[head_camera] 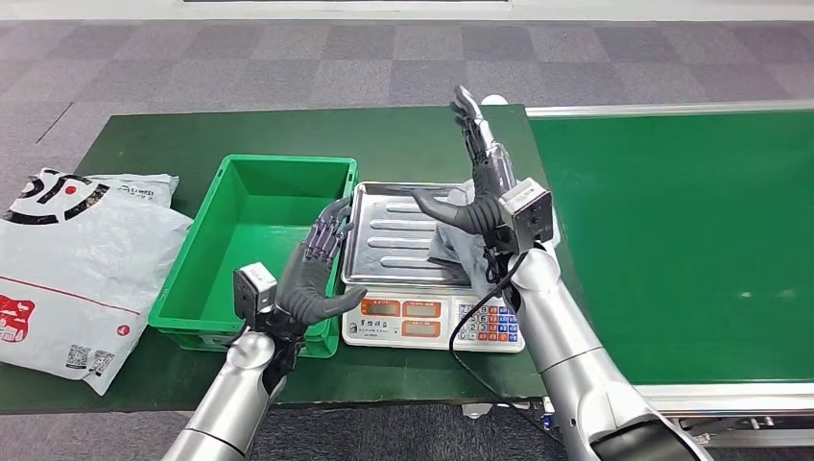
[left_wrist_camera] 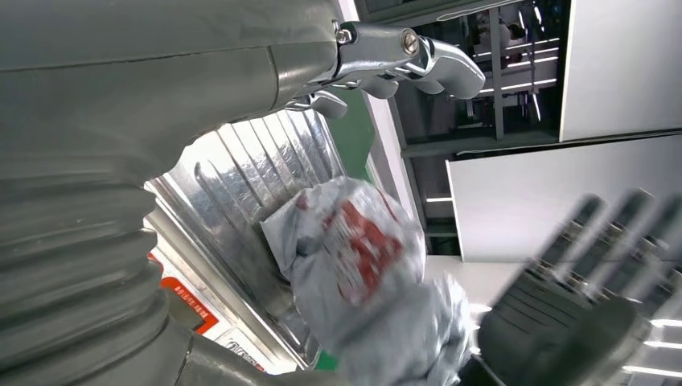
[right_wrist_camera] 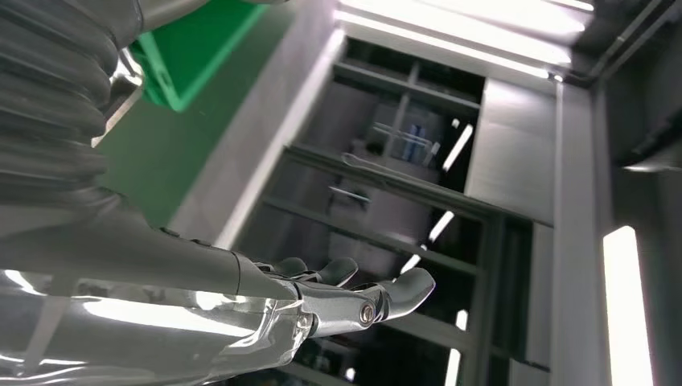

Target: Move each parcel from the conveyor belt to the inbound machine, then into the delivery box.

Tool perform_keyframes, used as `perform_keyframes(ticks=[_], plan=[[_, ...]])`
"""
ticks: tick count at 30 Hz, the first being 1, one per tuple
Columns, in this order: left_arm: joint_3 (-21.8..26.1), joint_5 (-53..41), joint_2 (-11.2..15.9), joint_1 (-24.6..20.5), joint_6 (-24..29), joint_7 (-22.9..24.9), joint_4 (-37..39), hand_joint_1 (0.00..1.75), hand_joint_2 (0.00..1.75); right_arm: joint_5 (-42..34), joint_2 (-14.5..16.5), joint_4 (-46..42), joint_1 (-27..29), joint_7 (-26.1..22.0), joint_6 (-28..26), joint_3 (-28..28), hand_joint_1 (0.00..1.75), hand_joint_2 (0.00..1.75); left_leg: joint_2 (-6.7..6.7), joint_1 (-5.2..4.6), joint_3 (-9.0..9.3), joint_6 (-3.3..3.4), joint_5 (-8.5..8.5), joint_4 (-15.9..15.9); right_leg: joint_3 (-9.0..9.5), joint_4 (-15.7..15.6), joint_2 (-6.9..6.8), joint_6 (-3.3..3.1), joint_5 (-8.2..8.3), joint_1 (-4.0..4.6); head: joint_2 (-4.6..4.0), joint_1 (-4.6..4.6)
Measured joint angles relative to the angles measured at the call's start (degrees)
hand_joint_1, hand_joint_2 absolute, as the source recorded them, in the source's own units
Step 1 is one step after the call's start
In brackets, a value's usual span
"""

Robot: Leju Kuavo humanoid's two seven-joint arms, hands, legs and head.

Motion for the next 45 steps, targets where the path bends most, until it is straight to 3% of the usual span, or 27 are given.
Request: perform_keyframes(ticks=[16, 18, 23, 26, 28, 33, 36, 40, 45], plan=[[0.04, 0.00, -0.02, -0.62, 0.00, 0.00, 0.59, 0.00, 1.75, -0.24, -0.03, -5.63, 1.47, 0.25, -1.28, -1.17, 0.00, 1.75, 0.00, 0.00, -0.01, 0.00, 0.00, 0.00, 0.00, 0.00, 0.01, 0.00, 0.00, 0.00, 0.00, 0.01], [0.04, 0.00, -0.02, -0.75, 0.02, 0.00, 0.70, 0.00, 1.75, -3.46, -0.02, -5.55, 1.46, 1.54, 0.51, -1.38, 0.00, 1.75, 0.00, 0.00, -0.01, 0.00, 0.00, 0.00, 0.00, 0.00, 0.00, 0.00, 0.00, 0.00, 0.00, 0.01], [0.04, 0.00, 0.02, -1.12, 0.14, 0.00, 0.84, 0.00, 1.75, -18.62, -0.01, -4.16, 1.42, 6.75, 11.26, -3.55, 0.00, 1.75, -0.01, 0.00, -0.04, 0.00, 0.00, 0.00, 0.00, 0.00, -0.03, 0.00, 0.00, 0.00, 0.00, 0.01], [0.05, 0.01, 0.05, -1.16, 0.27, 0.00, 0.84, 0.00, 1.75, -20.71, -0.02, -3.52, 1.34, 7.09, 11.80, -4.44, 0.00, 1.75, 0.00, 0.00, -0.04, 0.00, 0.00, 0.00, -0.01, 0.00, -0.01, 0.00, 0.00, 0.00, 0.00, 0.00], [0.04, 0.01, 0.05, -1.17, 0.47, 0.00, 0.84, 0.00, 1.75, -18.02, -0.03, -3.26, 1.31, 5.34, 6.51, -4.79, 0.00, 1.75, -0.01, 0.00, -0.04, 0.00, 0.00, 0.00, -0.01, 0.00, -0.02, 0.00, 0.00, 0.00, 0.00, -0.01], [0.05, 0.02, 0.06, -1.20, 0.59, 0.00, 0.92, 0.00, 1.75, -1.82, -0.15, -8.14, 2.16, 0.33, -18.79, -5.02, 0.00, 1.75, -0.02, 0.00, -0.05, 0.00, 0.00, 0.00, -0.05, 0.00, -0.01, 0.00, 0.00, -0.01, 0.00, 0.01], [0.04, 0.02, 0.04, -1.33, 0.61, 0.00, 1.20, 0.00, 1.75, 4.22, -0.72, -14.32, 3.21, 0.04, -29.84, -5.20, 0.00, 1.75, 0.01, -0.01, -0.05, -0.01, -0.01, 0.01, -0.08, 0.00, 0.06, 0.00, 0.00, -0.01, 0.00, 0.00], [0.04, 0.02, 0.04, -1.42, 0.60, 0.00, 1.49, 0.00, 1.75, 6.95, -2.24, -22.37, 4.95, -0.01, -38.06, -5.40, 0.00, 1.75, 0.00, -0.01, -0.07, -0.01, -0.02, 0.00, -0.08, 0.00, 0.03, 0.00, -0.01, -0.02, 0.00, 0.01], [0.04, 0.02, 0.02, -1.51, 0.61, 0.00, 1.63, 0.00, 1.75, 8.80, -3.68, -28.68, 6.66, 0.16, -41.23, -5.41, 0.00, 1.75, 0.07, -0.01, -0.06, -0.04, -0.05, 0.01, -0.10, 0.00, 0.07, 0.00, -0.01, -0.01, 0.00, 0.00]])
